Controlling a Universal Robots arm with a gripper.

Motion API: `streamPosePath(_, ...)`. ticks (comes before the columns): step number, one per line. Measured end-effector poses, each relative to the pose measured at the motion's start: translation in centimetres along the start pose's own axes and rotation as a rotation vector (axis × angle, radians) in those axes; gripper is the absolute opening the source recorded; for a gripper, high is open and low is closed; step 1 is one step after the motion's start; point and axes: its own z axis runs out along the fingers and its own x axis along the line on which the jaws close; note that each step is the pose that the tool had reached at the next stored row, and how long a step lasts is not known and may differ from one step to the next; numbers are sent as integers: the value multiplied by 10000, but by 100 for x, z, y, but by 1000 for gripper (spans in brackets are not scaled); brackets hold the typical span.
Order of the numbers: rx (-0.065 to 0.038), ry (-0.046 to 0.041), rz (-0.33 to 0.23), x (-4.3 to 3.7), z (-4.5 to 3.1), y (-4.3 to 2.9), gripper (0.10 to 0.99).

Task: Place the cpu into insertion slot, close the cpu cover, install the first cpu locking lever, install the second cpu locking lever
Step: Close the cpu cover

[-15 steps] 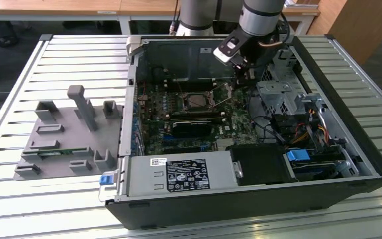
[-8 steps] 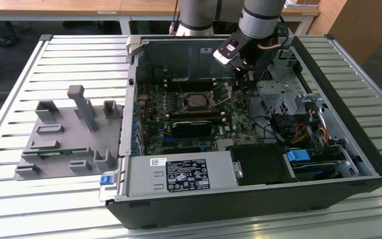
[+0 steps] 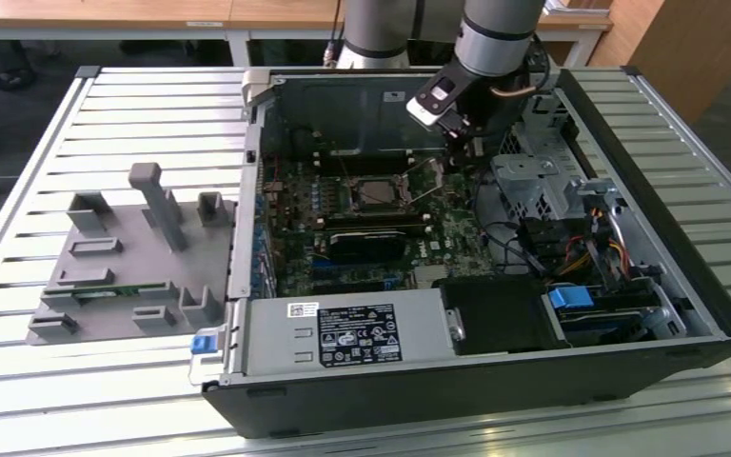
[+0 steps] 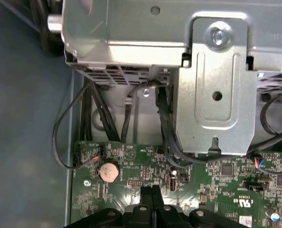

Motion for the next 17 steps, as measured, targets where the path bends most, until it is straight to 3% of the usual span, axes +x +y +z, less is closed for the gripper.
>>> streamPosePath(11,0,0,1,5,6,-205,106)
streamPosePath(17,0,0,1,7,6,-261,106)
